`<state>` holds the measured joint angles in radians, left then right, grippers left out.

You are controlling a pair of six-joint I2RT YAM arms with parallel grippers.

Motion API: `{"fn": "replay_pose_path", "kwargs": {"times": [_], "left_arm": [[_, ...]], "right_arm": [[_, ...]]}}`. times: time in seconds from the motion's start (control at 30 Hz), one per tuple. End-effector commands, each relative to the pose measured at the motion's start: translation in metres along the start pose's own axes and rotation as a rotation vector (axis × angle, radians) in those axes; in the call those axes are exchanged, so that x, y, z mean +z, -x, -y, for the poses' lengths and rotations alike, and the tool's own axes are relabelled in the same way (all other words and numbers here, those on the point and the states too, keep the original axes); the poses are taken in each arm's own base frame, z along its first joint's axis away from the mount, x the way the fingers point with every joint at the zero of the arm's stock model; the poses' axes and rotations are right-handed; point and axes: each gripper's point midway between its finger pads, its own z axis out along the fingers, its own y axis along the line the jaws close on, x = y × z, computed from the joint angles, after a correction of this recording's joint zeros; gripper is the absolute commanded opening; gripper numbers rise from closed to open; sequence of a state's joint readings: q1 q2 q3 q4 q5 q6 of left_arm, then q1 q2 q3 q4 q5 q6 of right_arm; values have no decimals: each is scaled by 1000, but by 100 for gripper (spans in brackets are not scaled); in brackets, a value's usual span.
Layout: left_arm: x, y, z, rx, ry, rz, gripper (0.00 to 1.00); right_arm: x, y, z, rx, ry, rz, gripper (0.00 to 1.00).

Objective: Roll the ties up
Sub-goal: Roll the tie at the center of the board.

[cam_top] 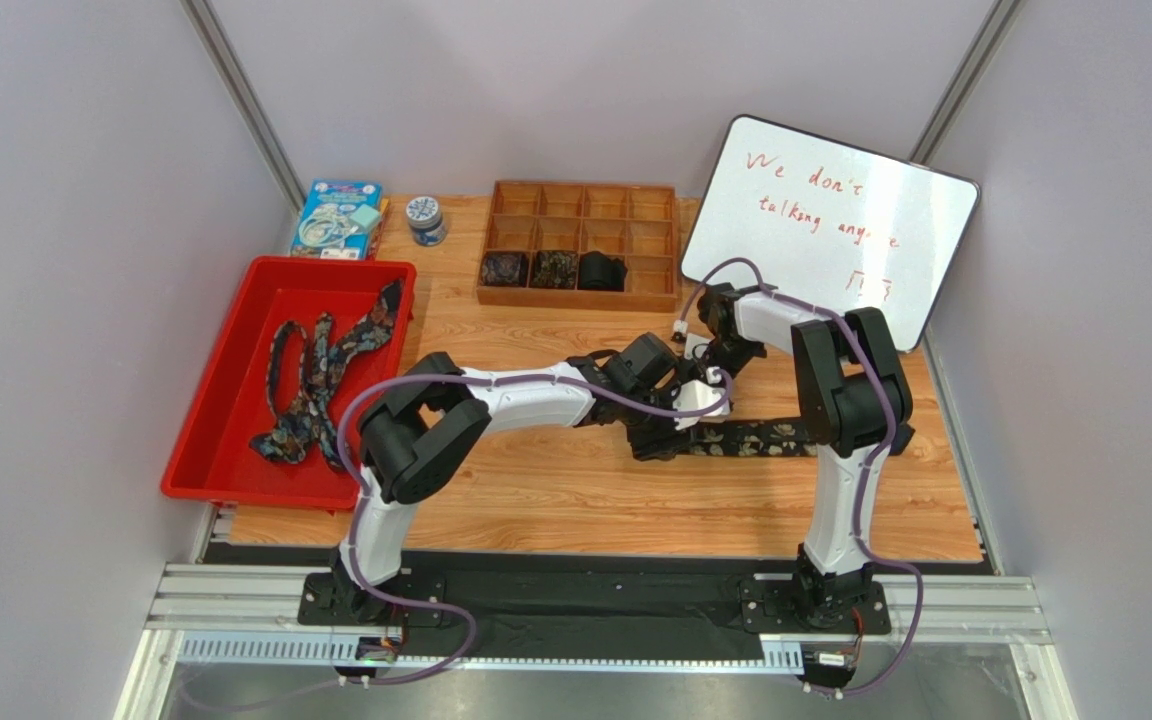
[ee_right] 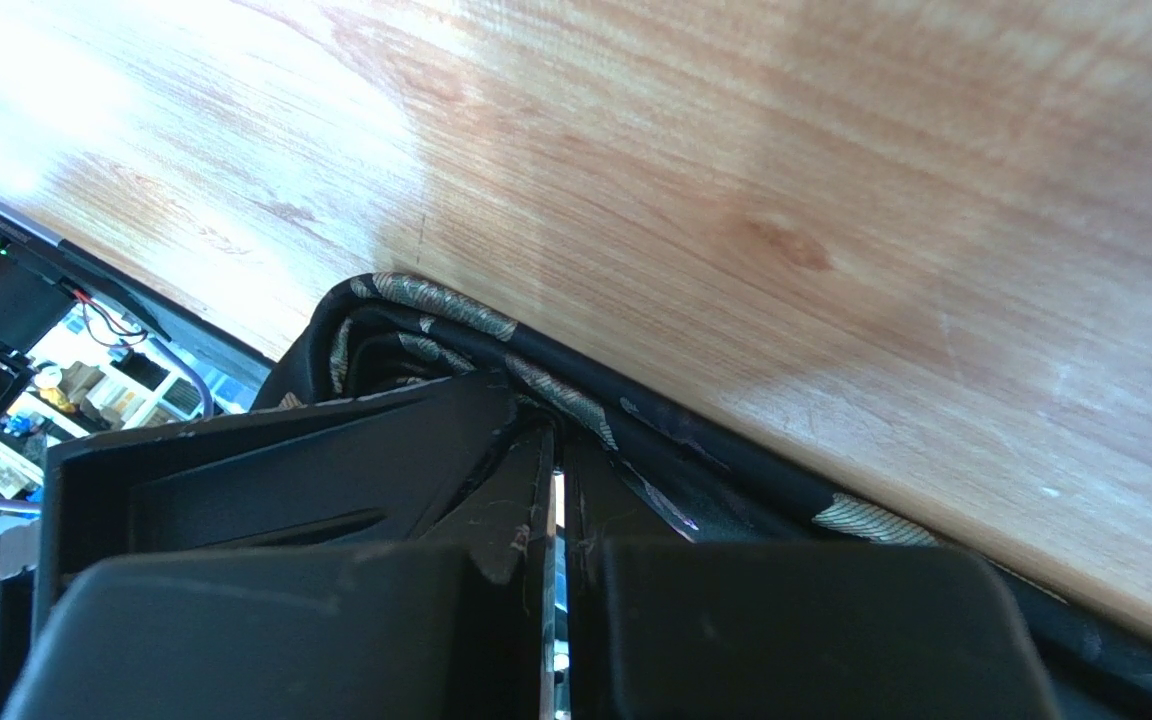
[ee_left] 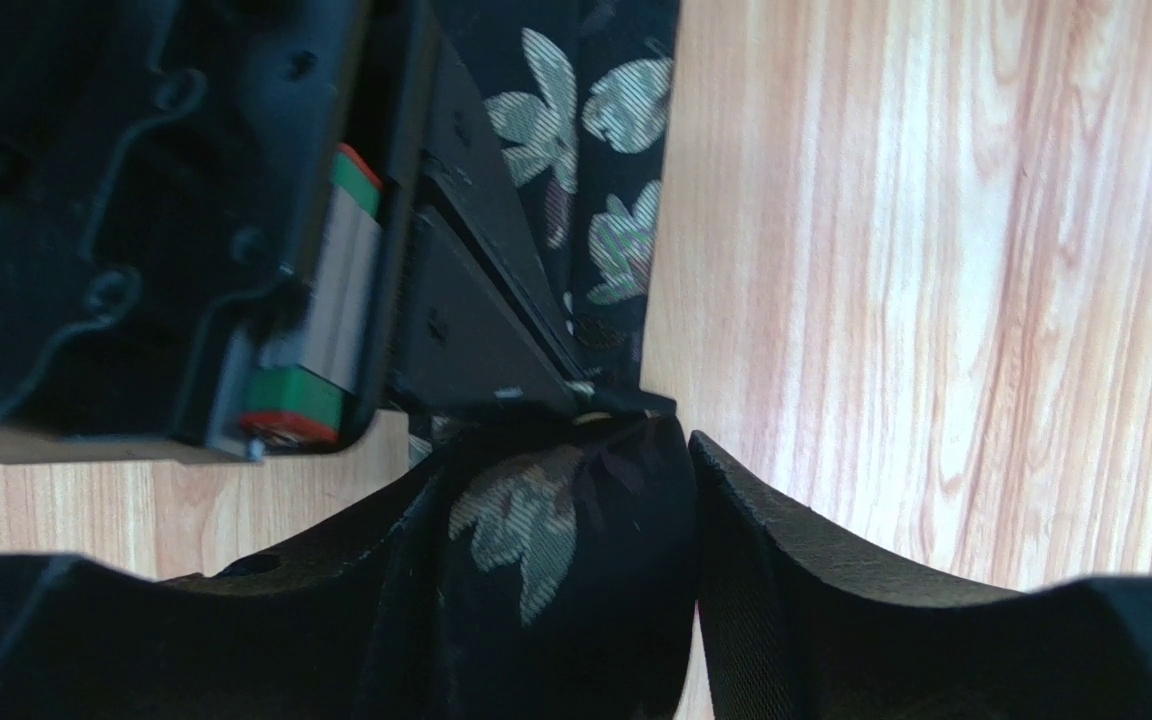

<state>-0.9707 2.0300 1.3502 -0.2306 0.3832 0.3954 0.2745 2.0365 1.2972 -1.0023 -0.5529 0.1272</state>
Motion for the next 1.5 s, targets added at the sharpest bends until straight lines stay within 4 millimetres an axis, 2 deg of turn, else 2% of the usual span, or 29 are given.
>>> {"fn": "replay_pose_path", "kwargs": {"times": [0.0,0.07,0.17,0.3,0.37,0.47,0.77,0.9,1.07,1.3,1.47], "left_arm": [[12,6,-6,-78,39,39,57],[13,0,-15,-103,90,18,55],[15,-10,-22,-102,137,-14,44],[14,-26,-22,-80,152,-50,24],[12,-30,-19,-71,143,-67,18],[11,-43,-13,-65,114,-108,14],[12,-61,1,-54,50,-161,11],[13,-61,1,-48,45,-164,11],[15,-62,1,-45,33,-168,12],[16,-61,0,-70,16,-159,12],[15,-58,-1,-75,9,-151,12]], "right_arm": [[21,22,35,-48,-140,54,0],[21,21,36,-46,-141,53,0],[21,21,35,-44,-132,48,0],[18,18,29,-36,-106,35,0],[12,19,23,-32,-73,41,0],[-8,19,15,-31,-33,59,9],[-66,15,-6,-5,153,147,33],[-76,14,-27,-3,264,159,39],[-70,12,-39,-14,297,128,41],[-49,-7,-36,-2,326,72,45],[-44,-10,-37,-11,370,80,46]]}}
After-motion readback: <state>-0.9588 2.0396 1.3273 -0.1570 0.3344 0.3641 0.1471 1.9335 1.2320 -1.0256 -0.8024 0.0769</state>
